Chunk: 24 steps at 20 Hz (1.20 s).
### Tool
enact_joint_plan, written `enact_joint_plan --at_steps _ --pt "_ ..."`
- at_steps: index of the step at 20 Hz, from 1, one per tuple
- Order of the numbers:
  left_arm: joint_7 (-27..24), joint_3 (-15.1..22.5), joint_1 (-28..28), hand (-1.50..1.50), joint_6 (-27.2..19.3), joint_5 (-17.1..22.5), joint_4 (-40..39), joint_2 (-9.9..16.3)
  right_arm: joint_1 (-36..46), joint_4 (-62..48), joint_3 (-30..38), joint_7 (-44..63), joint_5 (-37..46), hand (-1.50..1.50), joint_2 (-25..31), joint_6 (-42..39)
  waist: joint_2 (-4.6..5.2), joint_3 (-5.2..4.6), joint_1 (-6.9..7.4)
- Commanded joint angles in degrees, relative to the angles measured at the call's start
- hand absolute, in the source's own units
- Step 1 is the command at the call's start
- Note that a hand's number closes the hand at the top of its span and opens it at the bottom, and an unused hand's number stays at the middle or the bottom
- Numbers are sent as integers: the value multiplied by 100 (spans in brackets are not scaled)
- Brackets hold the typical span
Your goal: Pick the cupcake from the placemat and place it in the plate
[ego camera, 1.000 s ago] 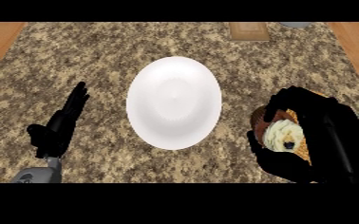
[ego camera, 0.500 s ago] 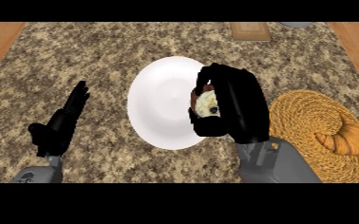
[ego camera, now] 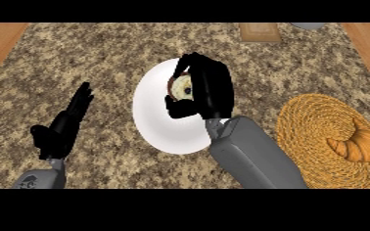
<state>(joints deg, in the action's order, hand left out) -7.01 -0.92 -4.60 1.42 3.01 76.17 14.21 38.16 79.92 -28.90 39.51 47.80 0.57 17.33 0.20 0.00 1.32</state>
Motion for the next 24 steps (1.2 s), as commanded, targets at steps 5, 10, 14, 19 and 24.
enact_joint_plan --at_steps 5,10,14,19,24 --pt "80 -86 -254 0 99 -14 -144 -28 528 -1450 -637 596 -809 -150 -56 1450 0 -1 -32" --pt "93 -89 -151 0 15 -63 12 -86 957 -1705 -353 160 -1599 -150 -56 2297 0 1 -7" --pt "-73 -65 215 0 -5 -127 163 -85 349 -1216 80 -540 -1856 -150 -56 2997 -10 5 -52" --pt "14 -43 194 0 -30 -111 154 -190 -766 -174 798 -2017 -3287 -150 312 2622 -4 14 -147" --pt "-158 -236 22 0 71 -94 -100 -53 -1731 247 1477 -3483 -4383 -150 785 1891 -2 8 -161"
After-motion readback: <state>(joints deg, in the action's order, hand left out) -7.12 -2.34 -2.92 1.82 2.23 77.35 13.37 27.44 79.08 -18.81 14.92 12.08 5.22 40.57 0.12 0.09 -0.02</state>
